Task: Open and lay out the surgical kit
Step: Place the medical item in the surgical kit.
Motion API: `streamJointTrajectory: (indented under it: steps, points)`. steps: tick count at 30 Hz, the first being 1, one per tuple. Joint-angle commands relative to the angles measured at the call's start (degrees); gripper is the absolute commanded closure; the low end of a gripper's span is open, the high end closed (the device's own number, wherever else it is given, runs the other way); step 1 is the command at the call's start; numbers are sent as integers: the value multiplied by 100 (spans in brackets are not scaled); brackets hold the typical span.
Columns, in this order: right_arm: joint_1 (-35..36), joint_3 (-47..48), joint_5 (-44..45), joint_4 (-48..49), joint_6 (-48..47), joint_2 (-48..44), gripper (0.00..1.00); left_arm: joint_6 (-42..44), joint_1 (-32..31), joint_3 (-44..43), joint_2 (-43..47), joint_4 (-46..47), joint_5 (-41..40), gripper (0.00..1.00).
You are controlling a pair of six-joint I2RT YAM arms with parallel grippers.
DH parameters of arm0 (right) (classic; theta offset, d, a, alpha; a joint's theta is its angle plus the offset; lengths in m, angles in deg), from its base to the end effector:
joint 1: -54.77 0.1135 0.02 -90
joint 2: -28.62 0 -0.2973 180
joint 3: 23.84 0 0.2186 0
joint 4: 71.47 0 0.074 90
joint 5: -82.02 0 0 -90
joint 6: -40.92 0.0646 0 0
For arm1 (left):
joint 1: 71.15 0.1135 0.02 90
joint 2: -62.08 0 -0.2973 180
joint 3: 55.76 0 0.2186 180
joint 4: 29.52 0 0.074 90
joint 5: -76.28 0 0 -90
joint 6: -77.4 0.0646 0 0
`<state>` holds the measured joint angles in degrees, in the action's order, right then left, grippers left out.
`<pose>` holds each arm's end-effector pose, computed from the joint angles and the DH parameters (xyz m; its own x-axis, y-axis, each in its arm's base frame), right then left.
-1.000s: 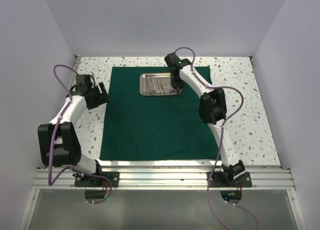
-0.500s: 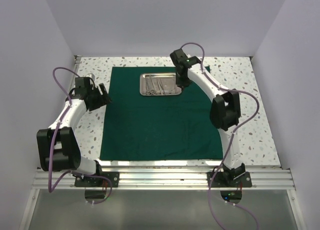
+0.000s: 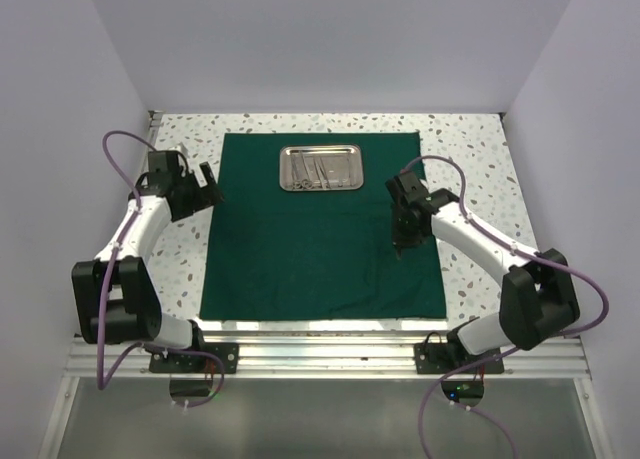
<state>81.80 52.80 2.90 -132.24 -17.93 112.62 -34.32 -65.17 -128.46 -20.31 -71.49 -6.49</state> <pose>0.2344 0.1059 0.2536 -0.9059 0.1081 -0.4094 0.0993 0.9941 0.0428 0.2811 0.0213 0.2631 -0.7152 -0.4441 -0.5398 -0.3126 0.8939 -0.3213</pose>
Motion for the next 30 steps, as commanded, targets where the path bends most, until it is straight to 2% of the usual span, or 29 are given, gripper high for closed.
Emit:
streamJointTrajectory:
  steps: [1,4,5,6,8,9,10,11,12,13,14,15,19,22,24,26,27,28,30]
  points:
    - [66,-576,-288,739,347,-288,100,18,26,-404,372,-243,6,0]
    - [75,-1016,-314,915,409,-420,100,-87,26,-318,767,-209,-54,0]
    - [83,-1200,-331,959,400,-446,100,-105,26,-186,1195,148,-2,0]
    - [84,-1280,-375,1003,391,-464,100,-131,26,-185,1234,126,103,0]
    - [92,-1464,-393,1039,321,-447,100,-447,61,-27,1103,178,463,0]
    - [92,-1483,-384,1013,286,-421,96,-369,79,8,1015,100,917,0]
    - [84,-1474,-341,882,225,-412,70,-282,114,209,1006,273,1756,0]
    - [84,-1422,-306,785,198,-429,58,-429,105,393,1127,449,1869,0]
    - [92,-1352,-201,662,172,-490,38,-587,105,595,1329,634,1862,0]
    - [92,-1186,-156,461,102,-560,30,-771,97,850,1687,905,1836,0]
    - [84,-1080,-138,380,66,-622,14,-790,105,870,1787,908,1809,0]
    - [84,-957,-112,292,40,-744,9,-756,105,826,1814,812,1713,0]
    - [92,104,-225,-42,-39,-667,6,-378,97,308,1717,363,1458,0]
    - [92,1043,-479,36,-118,-247,6,-377,105,535,2024,801,1246,0]
    - [84,1599,-577,46,-276,96,6,-726,140,893,2008,1265,1674,0]
    - [92,2574,-534,-77,-382,808,6,-1027,149,1194,1868,1714,2184,0]
    - [92,2943,-534,-269,-513,1123,6,-1123,141,1291,1580,1986,2683,0]
    - [84,3686,-525,-367,-575,1405,6,-1142,132,1265,1438,1972,2731,0]
    - [84,4420,-490,-525,-724,2258,8,-915,123,1091,1270,1849,2348,0]
